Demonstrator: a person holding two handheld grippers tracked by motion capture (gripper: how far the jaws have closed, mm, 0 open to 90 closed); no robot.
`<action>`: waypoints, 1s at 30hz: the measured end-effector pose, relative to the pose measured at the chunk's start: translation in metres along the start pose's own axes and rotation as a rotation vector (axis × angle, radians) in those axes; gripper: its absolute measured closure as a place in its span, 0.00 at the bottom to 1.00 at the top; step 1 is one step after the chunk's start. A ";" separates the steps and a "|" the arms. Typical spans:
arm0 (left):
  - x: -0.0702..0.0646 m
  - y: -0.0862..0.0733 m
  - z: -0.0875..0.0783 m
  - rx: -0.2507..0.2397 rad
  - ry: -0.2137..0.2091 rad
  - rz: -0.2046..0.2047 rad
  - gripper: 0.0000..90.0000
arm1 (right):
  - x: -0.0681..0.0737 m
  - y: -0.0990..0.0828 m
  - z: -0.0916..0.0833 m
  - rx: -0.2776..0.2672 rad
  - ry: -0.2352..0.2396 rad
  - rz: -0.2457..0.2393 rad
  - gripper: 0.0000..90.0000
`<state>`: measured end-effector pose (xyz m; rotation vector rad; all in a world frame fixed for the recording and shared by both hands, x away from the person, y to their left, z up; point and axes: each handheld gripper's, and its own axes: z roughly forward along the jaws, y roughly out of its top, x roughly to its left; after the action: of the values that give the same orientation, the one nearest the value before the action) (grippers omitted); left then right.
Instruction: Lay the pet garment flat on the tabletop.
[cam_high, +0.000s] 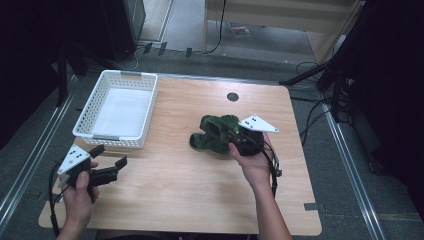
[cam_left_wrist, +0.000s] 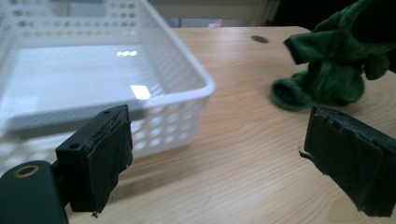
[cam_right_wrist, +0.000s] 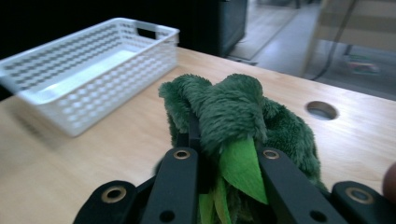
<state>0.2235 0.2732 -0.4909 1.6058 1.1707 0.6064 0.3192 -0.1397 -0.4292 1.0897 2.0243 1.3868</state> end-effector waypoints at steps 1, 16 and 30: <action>0.000 0.000 0.000 0.000 0.000 0.000 0.09 | 0.000 0.000 0.000 0.000 0.000 0.000 0.95; -0.075 0.039 0.043 0.005 -0.260 0.104 0.09 | 0.048 0.020 -0.051 -0.069 0.172 -0.048 0.94; -0.104 0.060 0.020 -0.048 -0.550 0.193 0.09 | 0.087 0.039 -0.081 -0.111 0.364 -0.115 0.93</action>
<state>0.2211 0.1700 -0.4267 1.7098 0.5961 0.2778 0.2231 -0.1074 -0.3560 0.6992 2.1840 1.7115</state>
